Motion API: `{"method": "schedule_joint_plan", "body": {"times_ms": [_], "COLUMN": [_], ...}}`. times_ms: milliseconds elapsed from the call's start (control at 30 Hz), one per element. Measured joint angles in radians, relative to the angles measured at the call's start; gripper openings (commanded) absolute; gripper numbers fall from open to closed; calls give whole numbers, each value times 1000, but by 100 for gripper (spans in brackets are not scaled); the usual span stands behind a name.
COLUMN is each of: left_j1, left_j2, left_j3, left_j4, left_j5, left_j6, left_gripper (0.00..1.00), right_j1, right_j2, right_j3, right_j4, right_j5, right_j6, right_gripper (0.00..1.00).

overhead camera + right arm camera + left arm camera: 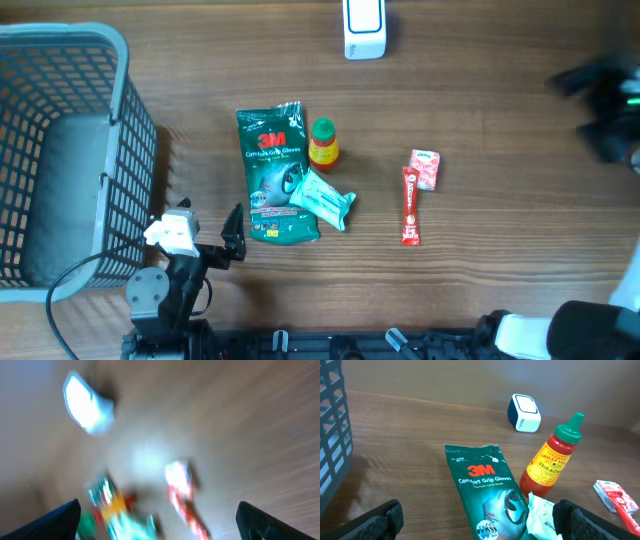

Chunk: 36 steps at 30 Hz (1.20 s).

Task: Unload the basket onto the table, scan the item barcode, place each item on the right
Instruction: 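Reach the right gripper back and grasp the red Nescafe sachet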

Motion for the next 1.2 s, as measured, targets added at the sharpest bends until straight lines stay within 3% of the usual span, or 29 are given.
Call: {"method": "schedule_joint_plan", "body": {"times_ms": [67,133,367,567,600,700,933,1167,1200], "left_j1": [0,0,0,0,0,0,0,0,0], "left_j2": [0,0,0,0,0,0,0,0,0], "left_j3": [0,0,0,0,0,0,0,0,0], "left_j4": [1,0,0,0,0,0,0,0,0], "left_j5": [0,0,0,0,0,0,0,0,0], "left_j6": [0,0,0,0,0,0,0,0,0], "left_gripper": [100,100,100,100,100,100,100,100,100], "right_j1": [122,348,787,910,914,914,948,972,972], "right_j2": [2,5,44,133,159,251,377,388,388], "right_j3": [-39,-148,-470,-514,-514,-515,-512,-525,-542], "right_j4": [-19,-15,320,410,410,397,341,349,349], "right_j5": [72,261,496,723,747,805,865,892,906], "right_j6": [-17,37,168,223,229,277,378,423,433], "right_gripper": [100,100,100,98,84,71,74,39,16]}}
